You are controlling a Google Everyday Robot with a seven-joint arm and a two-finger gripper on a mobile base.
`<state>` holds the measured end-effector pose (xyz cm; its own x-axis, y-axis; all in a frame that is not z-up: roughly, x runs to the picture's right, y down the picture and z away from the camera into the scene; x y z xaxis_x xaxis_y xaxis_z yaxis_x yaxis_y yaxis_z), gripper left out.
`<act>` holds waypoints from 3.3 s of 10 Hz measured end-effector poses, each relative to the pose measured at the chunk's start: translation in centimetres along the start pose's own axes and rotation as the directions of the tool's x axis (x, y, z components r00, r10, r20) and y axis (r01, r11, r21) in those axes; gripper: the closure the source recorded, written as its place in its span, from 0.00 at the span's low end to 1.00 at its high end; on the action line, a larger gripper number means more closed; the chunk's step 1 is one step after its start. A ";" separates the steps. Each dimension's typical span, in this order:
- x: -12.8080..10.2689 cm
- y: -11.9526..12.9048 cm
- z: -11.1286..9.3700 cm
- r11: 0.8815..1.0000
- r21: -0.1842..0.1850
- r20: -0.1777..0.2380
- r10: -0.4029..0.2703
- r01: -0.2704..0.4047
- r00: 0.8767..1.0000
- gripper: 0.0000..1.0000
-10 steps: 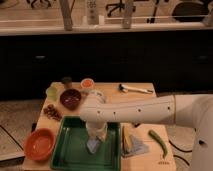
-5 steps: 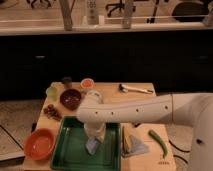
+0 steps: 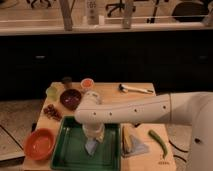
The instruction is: Place sponge in tray
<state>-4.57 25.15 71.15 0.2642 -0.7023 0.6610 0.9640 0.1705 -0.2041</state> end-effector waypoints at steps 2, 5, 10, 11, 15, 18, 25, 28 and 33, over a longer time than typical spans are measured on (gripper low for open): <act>0.0 0.3 0.0 1.000 -0.002 -0.003 -0.005 0.005 1.000 0.79; -0.1 0.2 -0.1 1.000 -0.005 -0.007 -0.018 0.018 1.000 0.81; 0.0 0.6 0.0 0.999 -0.008 -0.011 -0.044 0.044 0.999 0.69; 0.0 0.6 0.0 0.999 -0.009 -0.013 -0.046 0.046 0.999 0.72; 0.0 0.8 -0.1 0.998 -0.013 -0.016 -0.059 0.059 0.998 0.82; 0.0 0.9 -0.1 0.998 -0.017 -0.018 -0.066 0.066 0.998 0.70; 0.1 1.3 -0.1 0.996 -0.023 -0.022 -0.089 0.088 0.996 0.55; 0.1 1.5 -0.1 0.995 -0.026 -0.022 -0.098 0.098 0.995 0.65; 0.2 1.4 0.0 0.993 -0.031 -0.023 -0.117 0.116 0.993 0.76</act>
<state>-3.16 25.23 71.00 0.1489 -0.7328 0.6639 0.9867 0.0662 -0.1482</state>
